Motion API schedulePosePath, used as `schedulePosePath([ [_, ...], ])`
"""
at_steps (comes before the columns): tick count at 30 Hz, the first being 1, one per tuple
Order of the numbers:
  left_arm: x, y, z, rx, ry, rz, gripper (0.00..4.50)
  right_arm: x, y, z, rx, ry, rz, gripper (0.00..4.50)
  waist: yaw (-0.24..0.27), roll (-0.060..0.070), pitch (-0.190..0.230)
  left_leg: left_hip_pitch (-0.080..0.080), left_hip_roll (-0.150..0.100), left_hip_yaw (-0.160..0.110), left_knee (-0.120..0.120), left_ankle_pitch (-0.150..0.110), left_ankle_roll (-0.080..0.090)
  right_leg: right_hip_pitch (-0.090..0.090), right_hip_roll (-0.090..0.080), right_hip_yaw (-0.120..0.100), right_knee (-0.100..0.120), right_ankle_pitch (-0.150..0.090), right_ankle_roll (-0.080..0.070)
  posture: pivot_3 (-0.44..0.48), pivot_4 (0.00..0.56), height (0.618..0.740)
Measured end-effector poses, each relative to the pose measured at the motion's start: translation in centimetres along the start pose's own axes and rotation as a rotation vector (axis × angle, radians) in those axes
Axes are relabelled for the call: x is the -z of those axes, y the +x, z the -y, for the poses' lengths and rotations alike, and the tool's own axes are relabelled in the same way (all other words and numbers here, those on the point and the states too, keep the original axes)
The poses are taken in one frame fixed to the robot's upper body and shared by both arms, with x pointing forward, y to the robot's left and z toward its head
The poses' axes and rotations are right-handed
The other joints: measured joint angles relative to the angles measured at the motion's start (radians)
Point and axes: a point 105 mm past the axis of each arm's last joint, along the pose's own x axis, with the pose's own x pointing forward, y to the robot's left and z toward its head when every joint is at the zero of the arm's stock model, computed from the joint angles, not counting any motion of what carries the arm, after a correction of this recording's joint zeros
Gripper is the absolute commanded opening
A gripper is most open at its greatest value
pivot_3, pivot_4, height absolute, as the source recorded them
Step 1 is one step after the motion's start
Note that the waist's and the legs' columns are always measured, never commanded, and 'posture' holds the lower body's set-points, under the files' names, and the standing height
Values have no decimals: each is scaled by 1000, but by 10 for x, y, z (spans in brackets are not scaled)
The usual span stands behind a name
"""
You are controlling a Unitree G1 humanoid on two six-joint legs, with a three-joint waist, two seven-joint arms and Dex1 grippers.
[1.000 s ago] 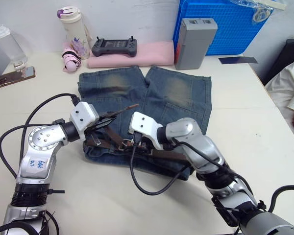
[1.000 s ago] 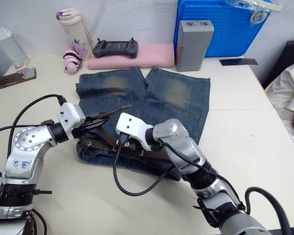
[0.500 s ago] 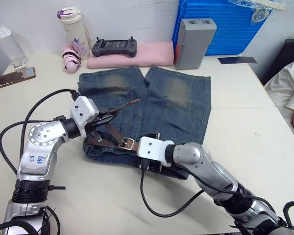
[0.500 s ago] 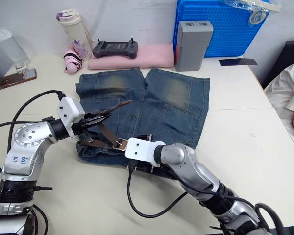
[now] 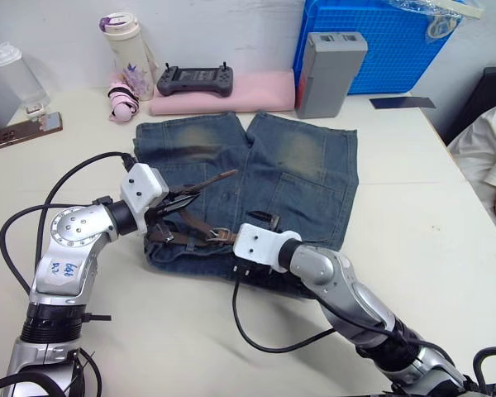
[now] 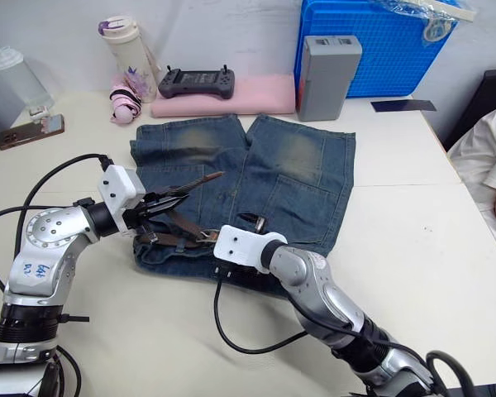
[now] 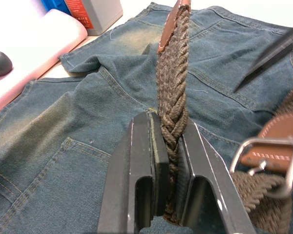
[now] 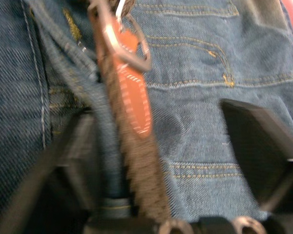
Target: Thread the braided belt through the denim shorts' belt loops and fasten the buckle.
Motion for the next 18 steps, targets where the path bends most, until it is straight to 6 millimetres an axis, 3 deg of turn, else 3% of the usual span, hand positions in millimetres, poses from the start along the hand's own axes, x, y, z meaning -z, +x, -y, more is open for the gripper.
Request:
schedulePosePath([
  [5, 8, -8, -2, 56, 34, -58, 0, -9, -1, 7, 46, -64, 51, 192, -2, 0, 0, 0, 0, 0, 0, 0, 0, 0, 0, 0, 1, 0, 0, 0, 150, 725],
  [10, 24, -17, -1, 148, 27, -153, 0, -10, 1, 8, 57, -100, 64, 59, -2, 0, 0, 1, 0, 0, 0, 0, 0, 0, 0, 0, 2, 0, 0, 0, 150, 725],
  [18, 23, -23, -4, 225, 34, -194, 0, -12, 1, 8, 61, -104, 66, 59, -3, 0, 0, 0, 0, 0, 0, 0, 0, 0, 0, 0, 2, 0, 0, 0, 150, 725],
])
